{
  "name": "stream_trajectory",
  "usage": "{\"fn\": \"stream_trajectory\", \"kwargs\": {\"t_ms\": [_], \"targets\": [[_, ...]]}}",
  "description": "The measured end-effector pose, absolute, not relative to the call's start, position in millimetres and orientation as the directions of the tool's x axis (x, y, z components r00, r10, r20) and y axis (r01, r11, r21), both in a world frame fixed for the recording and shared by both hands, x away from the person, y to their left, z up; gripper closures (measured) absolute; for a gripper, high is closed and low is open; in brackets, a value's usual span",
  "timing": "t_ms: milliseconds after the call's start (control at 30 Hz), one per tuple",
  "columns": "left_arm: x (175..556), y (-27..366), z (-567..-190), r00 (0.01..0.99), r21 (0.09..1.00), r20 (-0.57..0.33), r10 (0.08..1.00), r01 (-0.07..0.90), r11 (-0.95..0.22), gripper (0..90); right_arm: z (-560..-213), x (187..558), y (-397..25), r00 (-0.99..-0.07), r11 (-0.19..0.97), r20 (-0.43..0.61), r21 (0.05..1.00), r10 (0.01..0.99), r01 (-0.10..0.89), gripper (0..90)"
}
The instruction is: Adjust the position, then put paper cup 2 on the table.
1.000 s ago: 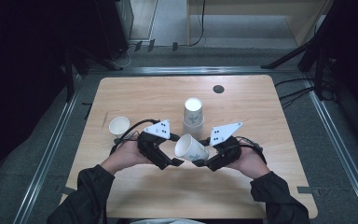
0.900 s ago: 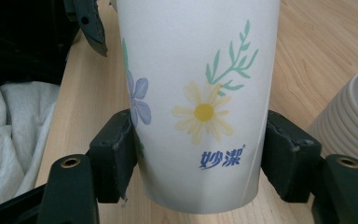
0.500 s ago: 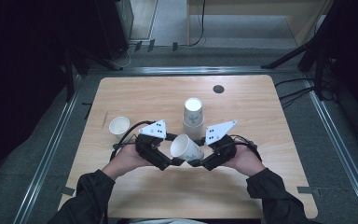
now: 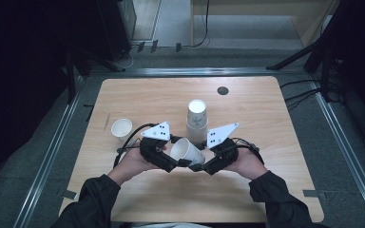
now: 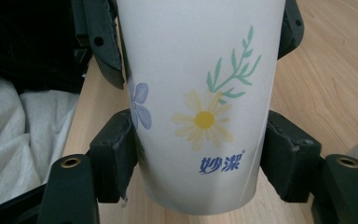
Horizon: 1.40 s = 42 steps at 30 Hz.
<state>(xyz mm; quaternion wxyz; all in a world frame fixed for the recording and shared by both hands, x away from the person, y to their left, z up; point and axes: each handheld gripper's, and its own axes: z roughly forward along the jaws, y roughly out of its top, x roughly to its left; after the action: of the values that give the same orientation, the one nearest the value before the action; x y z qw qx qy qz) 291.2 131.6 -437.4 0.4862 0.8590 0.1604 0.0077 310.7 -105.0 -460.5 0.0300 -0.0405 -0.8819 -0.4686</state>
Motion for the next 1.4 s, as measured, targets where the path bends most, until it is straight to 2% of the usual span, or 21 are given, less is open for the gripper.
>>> {"fn": "stream_trajectory", "kwargs": {"t_ms": [200, 300, 433, 667, 867, 1100, 1233, 1400], "targets": [[291.4, 132.9, -436.2, 0.948, 0.837, -0.141, 0.285, 0.268, -0.477, 23.4, -459.8, 310.7, -104.6, -0.994, 0.555, 0.094, 0.825, 0.047, 0.105, 33.7], [292.0, 135.0, -434.6, 0.948, 0.839, -0.133, 0.289, 0.263, -0.477, 23.6, -461.4, 310.5, -103.0, -0.993, 0.557, 0.103, 0.821, 0.064, 0.121, 26.9], [294.8, 142.3, -430.9, 0.943, 0.845, -0.136, 0.304, 0.271, -0.461, 23.7, -465.0, 308.6, -102.5, -0.993, 0.584, 0.092, 0.804, 0.068, 0.115, 24.7], [302.3, 153.8, -427.3, 0.934, 0.841, -0.147, 0.325, 0.291, -0.456, 23.7, -466.7, 303.8, -116.9, -0.981, 0.586, 0.075, 0.793, 0.177, 0.166, 21.7], [307.0, 158.4, -426.3, 0.932, 0.831, -0.153, 0.327, 0.3, -0.468, 23.7, -465.0, 304.1, -128.5, -0.953, 0.567, 0.008, 0.802, 0.303, 0.187, 25.7], [308.0, 160.8, -429.4, 0.93, 0.792, -0.133, 0.343, 0.308, -0.527, 23.7, -468.3, 299.6, -138.9, -0.936, 0.581, -0.009, 0.786, 0.351, 0.211, 23.5], [306.8, 161.6, -432.5, 0.929, 0.765, -0.11, 0.352, 0.306, -0.567, 23.7, -470.6, 299.7, -145.2, -0.916, 0.573, 0.034, 0.77, 0.4, 0.279, 23.4], [305.8, 165.9, -434.5, 0.923, 0.75, -0.079, 0.378, 0.304, -0.588, 23.7, -472.7, 302.3, -152.9, -0.907, 0.564, 0.007, 0.781, 0.42, 0.267, 22.5]]}}
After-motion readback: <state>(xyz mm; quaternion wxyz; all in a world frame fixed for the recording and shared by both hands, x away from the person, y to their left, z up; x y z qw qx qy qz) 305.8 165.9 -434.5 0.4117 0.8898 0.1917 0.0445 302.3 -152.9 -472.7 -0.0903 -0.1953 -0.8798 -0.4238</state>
